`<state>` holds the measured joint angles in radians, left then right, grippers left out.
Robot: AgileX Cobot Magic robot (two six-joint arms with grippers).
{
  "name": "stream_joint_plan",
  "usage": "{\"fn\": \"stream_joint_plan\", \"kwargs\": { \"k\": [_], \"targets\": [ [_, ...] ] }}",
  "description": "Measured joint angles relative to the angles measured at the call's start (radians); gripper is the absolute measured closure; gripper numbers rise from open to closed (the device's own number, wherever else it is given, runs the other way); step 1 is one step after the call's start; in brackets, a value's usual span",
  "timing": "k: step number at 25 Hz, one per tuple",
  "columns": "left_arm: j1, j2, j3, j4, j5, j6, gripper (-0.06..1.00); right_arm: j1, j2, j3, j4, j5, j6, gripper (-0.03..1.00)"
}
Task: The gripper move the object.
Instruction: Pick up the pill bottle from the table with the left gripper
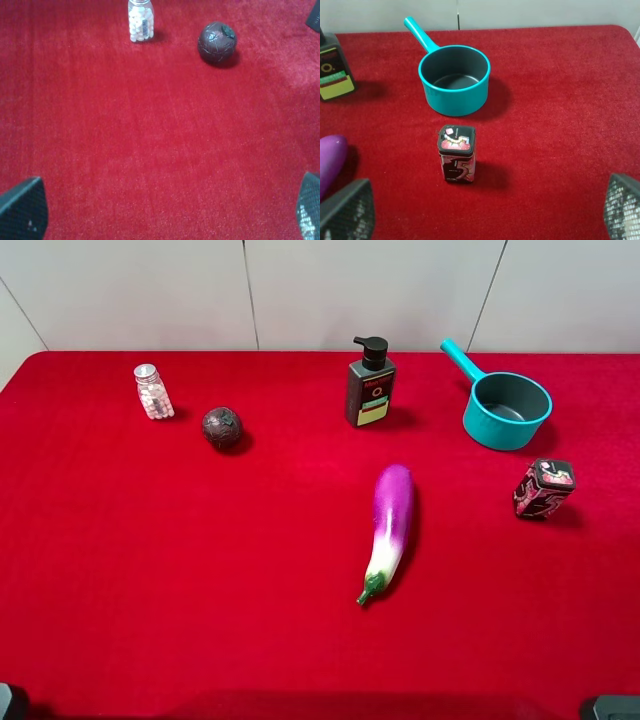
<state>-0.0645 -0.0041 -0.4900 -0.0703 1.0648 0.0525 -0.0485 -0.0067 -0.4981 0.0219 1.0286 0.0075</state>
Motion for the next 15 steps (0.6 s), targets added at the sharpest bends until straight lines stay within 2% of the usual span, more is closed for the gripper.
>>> {"fn": "stream_joint_plan", "kwargs": {
  "k": [15],
  "targets": [
    [0.0, 0.0, 0.0, 0.0, 0.0, 0.0, -0.05, 0.0, 0.0, 0.0, 0.0, 0.0, 0.0, 0.27]
  ]
}}
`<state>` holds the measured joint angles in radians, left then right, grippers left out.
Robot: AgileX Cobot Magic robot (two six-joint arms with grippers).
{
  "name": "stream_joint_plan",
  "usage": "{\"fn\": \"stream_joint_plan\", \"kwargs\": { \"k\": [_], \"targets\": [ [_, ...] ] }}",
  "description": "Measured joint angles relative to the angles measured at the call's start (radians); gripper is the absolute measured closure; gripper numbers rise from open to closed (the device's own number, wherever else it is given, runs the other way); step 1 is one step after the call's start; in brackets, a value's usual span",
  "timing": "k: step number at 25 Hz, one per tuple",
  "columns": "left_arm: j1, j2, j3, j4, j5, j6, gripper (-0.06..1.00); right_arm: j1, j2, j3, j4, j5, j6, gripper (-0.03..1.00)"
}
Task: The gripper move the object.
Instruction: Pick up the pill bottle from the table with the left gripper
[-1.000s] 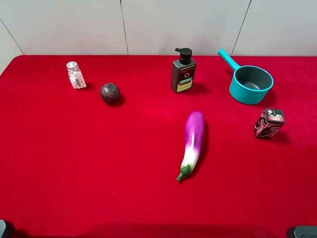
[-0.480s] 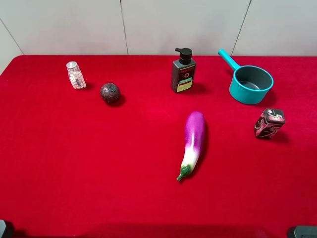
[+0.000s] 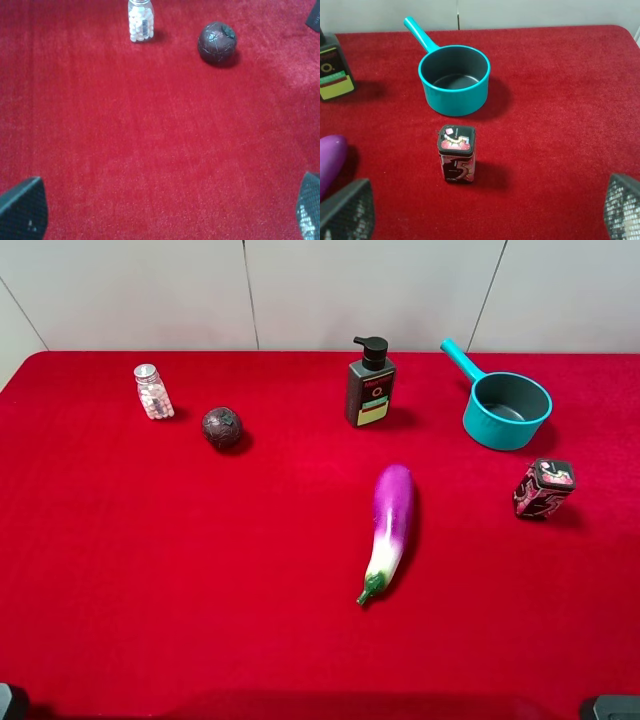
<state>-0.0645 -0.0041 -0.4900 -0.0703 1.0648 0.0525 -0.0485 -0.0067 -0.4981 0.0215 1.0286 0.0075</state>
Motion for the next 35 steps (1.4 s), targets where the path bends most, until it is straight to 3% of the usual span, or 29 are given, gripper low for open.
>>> {"fn": "stream_joint_plan", "kwargs": {
  "k": [11, 35],
  "targets": [
    [0.0, 0.12, -0.064, 0.0, 0.006, -0.099, -0.04, 0.0, 0.0, 0.0, 0.0, 0.0, 0.0, 0.27],
    [0.0, 0.991, -0.489, 0.008, -0.036, -0.052, -0.04, 0.0, 0.0, 0.0, 0.0, 0.0, 0.0, 0.27]
  ]
}}
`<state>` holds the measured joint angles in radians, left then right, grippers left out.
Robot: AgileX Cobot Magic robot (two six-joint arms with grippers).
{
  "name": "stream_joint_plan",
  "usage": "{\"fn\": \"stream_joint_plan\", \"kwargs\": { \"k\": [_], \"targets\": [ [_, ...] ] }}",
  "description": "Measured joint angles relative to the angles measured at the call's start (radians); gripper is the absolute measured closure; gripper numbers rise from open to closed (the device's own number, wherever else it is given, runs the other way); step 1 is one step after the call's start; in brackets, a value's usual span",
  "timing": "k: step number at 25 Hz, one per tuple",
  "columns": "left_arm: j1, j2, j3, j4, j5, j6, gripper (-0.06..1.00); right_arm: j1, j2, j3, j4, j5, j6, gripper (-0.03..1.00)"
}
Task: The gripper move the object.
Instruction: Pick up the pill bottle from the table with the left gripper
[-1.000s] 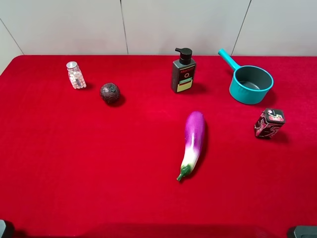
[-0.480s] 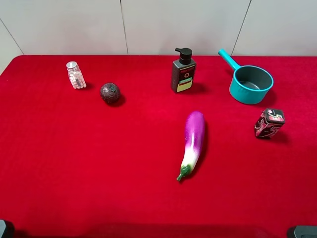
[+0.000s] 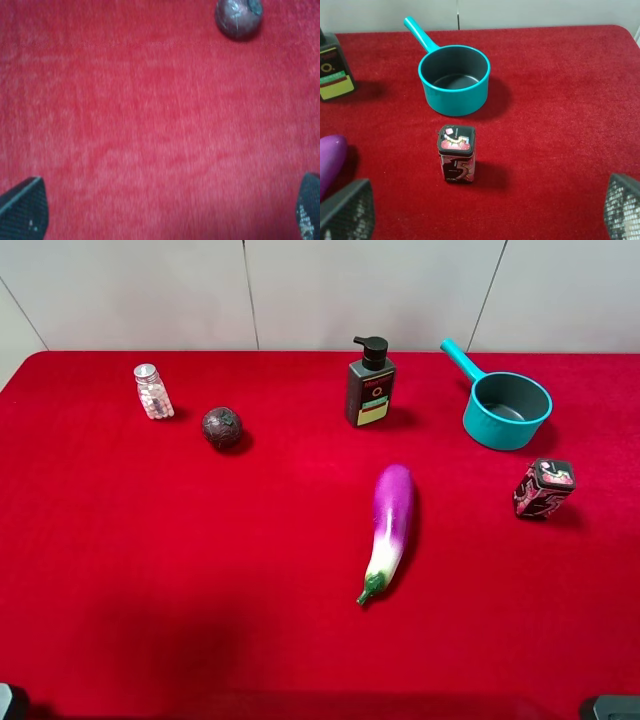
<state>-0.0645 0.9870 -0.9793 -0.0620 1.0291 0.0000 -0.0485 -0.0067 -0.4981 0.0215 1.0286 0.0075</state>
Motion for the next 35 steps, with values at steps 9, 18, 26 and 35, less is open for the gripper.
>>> {"fn": "stream_joint_plan", "kwargs": {
  "k": [9, 18, 26, 35],
  "targets": [
    [0.0, 0.317, -0.184, 0.0, -0.044, 0.0, -0.04, 0.0, 0.0, 0.0, 0.0, 0.0, 0.0, 0.27],
    [0.0, 0.575, -0.355, 0.0, -0.047, 0.0, -0.04, 0.0, 0.0, 0.0, 0.0, 0.0, 0.0, 0.27],
    [0.0, 0.75, -0.472, 0.0, -0.048, 0.0, -0.04, 0.0, 0.0, 0.0, 0.0, 0.0, 0.0, 0.27],
    [0.0, 0.908, -0.581, 0.0, -0.049, 0.0, -0.04, 0.0, 0.0, 0.0, 0.0, 0.0, 0.0, 0.27]
  ]
}}
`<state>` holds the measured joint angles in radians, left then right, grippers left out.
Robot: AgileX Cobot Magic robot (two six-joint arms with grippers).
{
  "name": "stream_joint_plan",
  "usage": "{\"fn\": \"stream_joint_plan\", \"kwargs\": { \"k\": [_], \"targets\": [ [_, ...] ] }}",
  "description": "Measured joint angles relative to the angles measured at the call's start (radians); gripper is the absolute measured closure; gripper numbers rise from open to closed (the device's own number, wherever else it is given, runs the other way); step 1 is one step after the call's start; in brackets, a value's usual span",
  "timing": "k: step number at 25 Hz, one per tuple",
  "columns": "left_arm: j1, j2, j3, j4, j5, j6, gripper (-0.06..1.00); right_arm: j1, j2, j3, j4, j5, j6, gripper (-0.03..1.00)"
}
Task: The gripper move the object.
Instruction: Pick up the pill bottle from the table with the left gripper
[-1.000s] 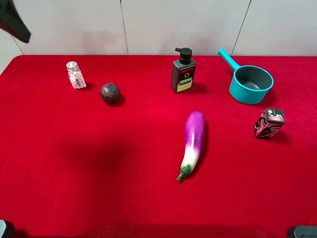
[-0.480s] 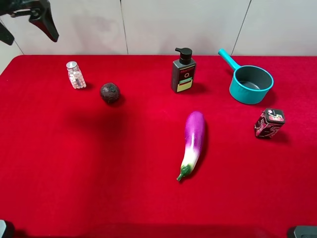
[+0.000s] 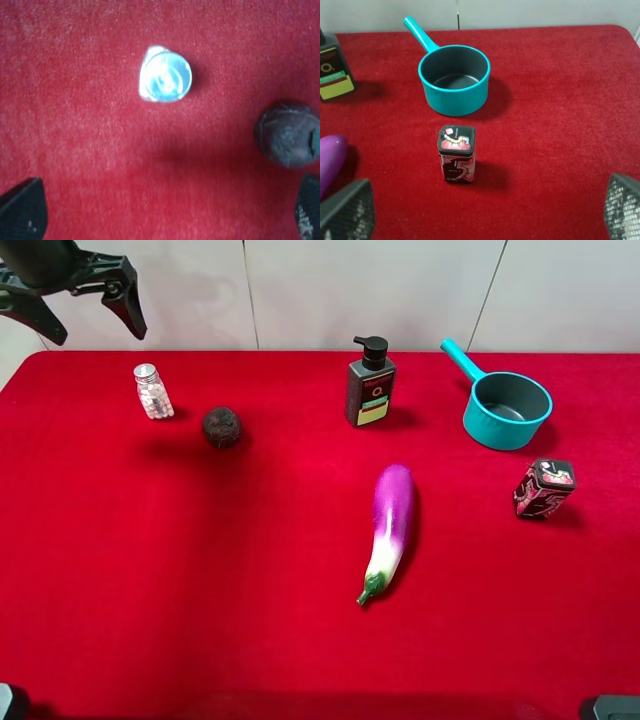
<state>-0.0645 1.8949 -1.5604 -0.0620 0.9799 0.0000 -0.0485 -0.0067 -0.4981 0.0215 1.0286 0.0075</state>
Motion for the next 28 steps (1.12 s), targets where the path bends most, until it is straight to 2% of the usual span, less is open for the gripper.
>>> {"fn": "stream_joint_plan", "kwargs": {
  "k": [9, 28],
  "targets": [
    [0.0, 0.12, -0.035, -0.001, -0.015, 0.0, -0.04, 0.0, 0.0, 0.0, 0.0, 0.0, 0.0, 0.27],
    [0.0, 0.312, -0.037, -0.004, -0.157, 0.0, -0.04, 0.0, 0.0, 0.0, 0.0, 0.0, 0.0, 0.27]
  ]
}}
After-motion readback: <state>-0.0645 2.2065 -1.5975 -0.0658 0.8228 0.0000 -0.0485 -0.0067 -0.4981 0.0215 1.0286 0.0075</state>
